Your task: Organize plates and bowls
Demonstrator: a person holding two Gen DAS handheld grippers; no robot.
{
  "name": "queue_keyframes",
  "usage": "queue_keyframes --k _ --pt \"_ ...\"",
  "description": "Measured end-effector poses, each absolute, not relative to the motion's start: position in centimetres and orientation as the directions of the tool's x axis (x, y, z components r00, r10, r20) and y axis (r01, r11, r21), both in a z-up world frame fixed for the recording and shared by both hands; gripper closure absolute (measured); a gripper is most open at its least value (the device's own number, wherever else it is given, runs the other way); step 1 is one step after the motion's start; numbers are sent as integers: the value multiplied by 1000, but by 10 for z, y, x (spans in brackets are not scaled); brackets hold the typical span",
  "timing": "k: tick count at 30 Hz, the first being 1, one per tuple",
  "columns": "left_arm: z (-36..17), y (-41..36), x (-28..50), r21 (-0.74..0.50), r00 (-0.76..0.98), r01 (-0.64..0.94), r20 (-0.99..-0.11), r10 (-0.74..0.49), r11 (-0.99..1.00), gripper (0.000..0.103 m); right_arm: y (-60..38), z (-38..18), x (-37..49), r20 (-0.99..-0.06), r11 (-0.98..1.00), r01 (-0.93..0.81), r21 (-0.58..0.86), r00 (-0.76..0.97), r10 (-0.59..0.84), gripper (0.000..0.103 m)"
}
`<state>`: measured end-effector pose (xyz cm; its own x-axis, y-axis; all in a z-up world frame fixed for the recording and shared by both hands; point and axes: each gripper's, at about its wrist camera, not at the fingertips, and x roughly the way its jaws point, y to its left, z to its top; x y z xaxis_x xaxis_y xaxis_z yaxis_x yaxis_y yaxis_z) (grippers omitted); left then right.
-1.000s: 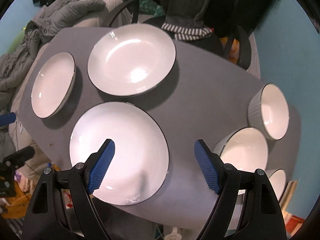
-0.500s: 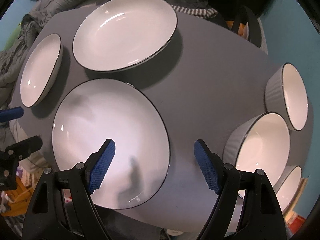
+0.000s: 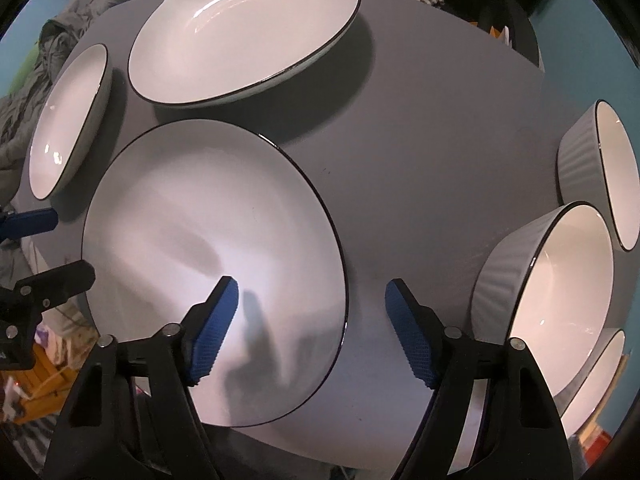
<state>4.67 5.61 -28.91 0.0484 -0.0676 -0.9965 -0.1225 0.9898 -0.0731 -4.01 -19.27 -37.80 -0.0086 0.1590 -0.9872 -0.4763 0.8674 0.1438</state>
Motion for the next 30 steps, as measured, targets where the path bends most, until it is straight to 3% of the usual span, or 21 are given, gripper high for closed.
queue_keyframes --k 3,10,13,16,30 --pt "-297 56 46 -79 37 -141 -997 -74 987 34 -193 -381 -40 -987 867 -474 152 -20 162 35" --pt "-328 51 52 -70 3 -155 -998 -70 985 57 -183 -382 -46 -984 868 -466 170 -38 173 50" --pt "-341 49 46 -90 -16 -152 -996 -93 984 72 -185 -379 -43 -982 869 -460 182 -41 184 55" --pt "-357 47 43 -93 -32 -149 -995 -99 984 74 -185 -379 -45 -977 869 -449 206 -51 206 69" --pt "-424 39 28 -150 -109 -150 -980 -167 977 82 -205 -383 -42 -971 879 -415 236 -57 233 71"
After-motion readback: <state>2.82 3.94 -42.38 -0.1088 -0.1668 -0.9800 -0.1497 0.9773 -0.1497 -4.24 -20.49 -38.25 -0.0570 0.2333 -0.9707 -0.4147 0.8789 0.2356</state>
